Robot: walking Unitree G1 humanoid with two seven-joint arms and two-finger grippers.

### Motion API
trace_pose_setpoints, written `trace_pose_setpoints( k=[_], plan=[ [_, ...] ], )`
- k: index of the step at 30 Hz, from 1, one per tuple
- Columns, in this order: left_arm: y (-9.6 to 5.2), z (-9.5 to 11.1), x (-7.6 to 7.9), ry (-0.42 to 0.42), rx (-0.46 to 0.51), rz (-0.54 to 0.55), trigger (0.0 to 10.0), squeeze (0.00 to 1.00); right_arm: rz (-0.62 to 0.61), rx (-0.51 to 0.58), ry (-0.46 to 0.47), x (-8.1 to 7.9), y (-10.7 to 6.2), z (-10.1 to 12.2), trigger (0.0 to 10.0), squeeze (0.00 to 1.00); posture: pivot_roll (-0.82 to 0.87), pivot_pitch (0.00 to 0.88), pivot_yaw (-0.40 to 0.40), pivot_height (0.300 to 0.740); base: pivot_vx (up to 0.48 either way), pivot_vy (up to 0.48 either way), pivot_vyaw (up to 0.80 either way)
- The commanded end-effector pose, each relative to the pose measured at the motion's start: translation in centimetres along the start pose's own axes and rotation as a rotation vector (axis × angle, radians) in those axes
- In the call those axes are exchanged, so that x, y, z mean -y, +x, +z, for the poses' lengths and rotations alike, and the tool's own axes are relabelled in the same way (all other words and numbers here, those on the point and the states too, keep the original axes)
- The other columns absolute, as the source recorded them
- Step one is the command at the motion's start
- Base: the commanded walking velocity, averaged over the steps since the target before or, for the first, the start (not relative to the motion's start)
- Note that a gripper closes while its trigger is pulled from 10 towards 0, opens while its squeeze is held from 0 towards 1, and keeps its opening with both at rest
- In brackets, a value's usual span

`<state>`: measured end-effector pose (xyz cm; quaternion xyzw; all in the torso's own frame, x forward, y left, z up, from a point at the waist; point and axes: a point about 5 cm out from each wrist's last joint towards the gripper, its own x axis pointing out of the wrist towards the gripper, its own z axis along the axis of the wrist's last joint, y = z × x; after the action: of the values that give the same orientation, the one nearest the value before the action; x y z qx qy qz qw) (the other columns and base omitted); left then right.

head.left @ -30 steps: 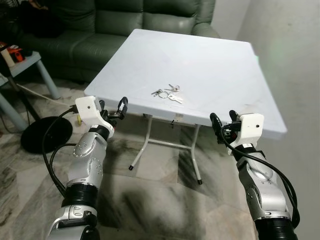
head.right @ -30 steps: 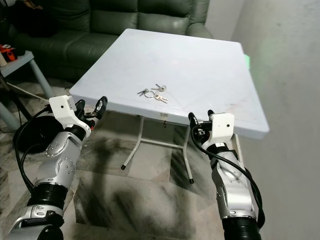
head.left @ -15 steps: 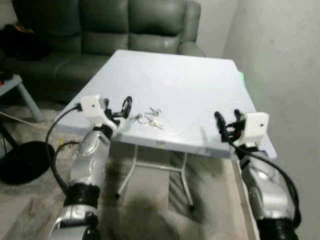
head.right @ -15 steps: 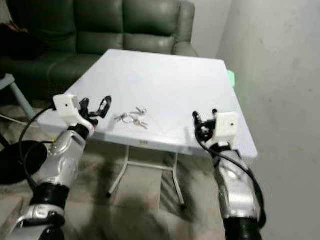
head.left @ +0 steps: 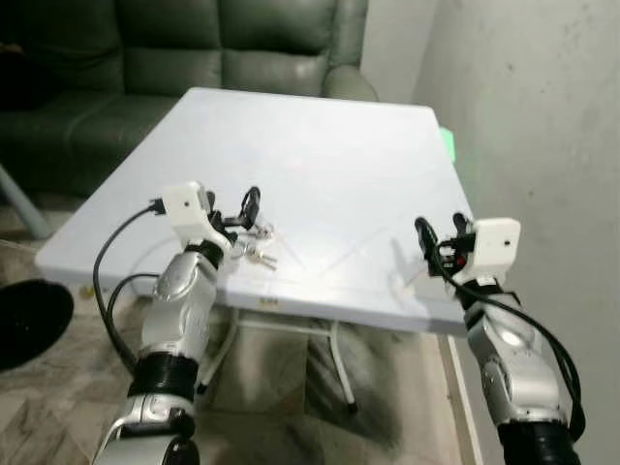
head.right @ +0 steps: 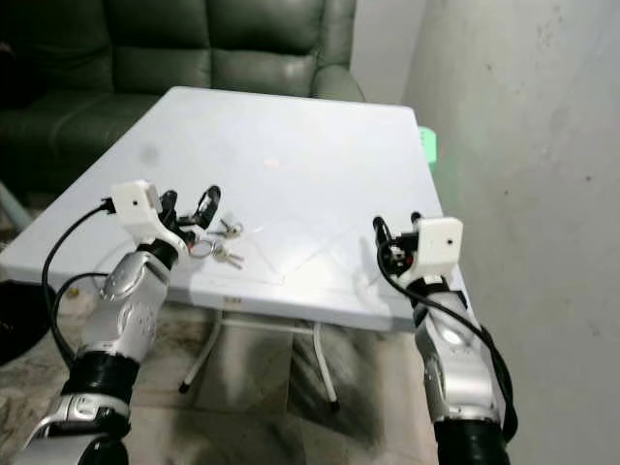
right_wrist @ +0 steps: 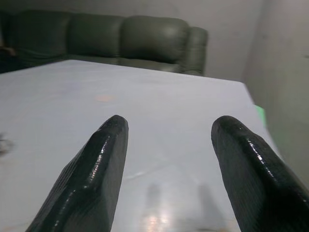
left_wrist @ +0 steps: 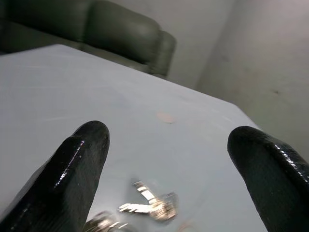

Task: Hang keys on a hook

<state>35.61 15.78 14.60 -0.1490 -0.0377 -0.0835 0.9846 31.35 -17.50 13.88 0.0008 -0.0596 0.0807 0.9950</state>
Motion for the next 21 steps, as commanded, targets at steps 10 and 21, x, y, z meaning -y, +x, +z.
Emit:
trace_pose_setpoints(
  k=[10,21],
  plan=[
    [-0.06,-0.09,0.02,0.015,-0.007,0.006,10.0,0.00,0.012,0.023,-0.012,-0.06,0.10,0.56,10.0,0.00,-0.09,0.000,-0.038,0.740,0.000,0.000,0.00],
    [-0.02,-0.12,0.15,-0.006,-0.010,-0.006,10.0,0.00,0.021,0.022,-0.011,-0.14,0.02,0.51,10.0,0.00,-0.09,0.000,-0.039,0.740,0.000,0.339,0.00]
  ],
)
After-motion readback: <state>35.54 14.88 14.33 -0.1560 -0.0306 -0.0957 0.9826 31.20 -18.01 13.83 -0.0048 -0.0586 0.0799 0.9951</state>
